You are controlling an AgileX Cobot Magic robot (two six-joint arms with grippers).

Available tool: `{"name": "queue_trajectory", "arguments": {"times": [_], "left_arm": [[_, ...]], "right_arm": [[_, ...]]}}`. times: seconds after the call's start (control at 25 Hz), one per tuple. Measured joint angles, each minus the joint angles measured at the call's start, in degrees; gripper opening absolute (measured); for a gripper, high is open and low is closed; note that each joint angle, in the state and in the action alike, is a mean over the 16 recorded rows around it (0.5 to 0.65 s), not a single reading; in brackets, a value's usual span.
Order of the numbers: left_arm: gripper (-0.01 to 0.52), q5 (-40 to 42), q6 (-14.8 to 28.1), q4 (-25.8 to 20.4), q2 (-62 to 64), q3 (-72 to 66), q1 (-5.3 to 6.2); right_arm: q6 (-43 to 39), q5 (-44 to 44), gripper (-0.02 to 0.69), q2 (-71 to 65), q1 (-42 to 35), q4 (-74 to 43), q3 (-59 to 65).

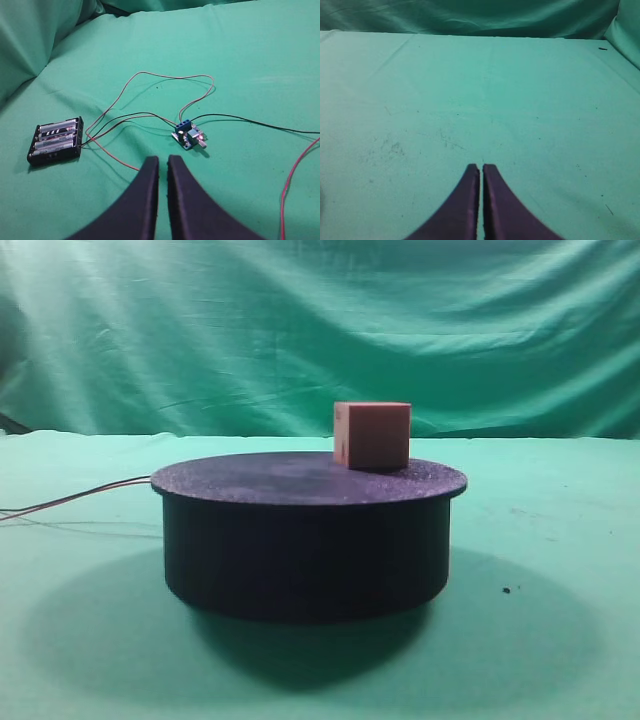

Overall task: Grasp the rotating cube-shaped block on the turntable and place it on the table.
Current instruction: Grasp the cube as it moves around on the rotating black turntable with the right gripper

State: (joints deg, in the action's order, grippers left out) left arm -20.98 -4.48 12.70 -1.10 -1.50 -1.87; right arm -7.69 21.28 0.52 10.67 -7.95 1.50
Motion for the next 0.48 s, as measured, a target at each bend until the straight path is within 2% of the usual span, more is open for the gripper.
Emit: {"name": "queue_trajectory", "arguments": {"times": [0.28,0.48], "left_arm": [[0.000,0.00,0.00,0.00,0.00,0.00,0.00],[0.000,0.00,0.00,0.00,0.00,0.00,0.00]], "right_arm": [[-0.30,-0.94,0.000,0.00,0.00,0.61,0.04],[-1.49,-6.21,0.000,0.00,0.00,3.03,0.01]]}}
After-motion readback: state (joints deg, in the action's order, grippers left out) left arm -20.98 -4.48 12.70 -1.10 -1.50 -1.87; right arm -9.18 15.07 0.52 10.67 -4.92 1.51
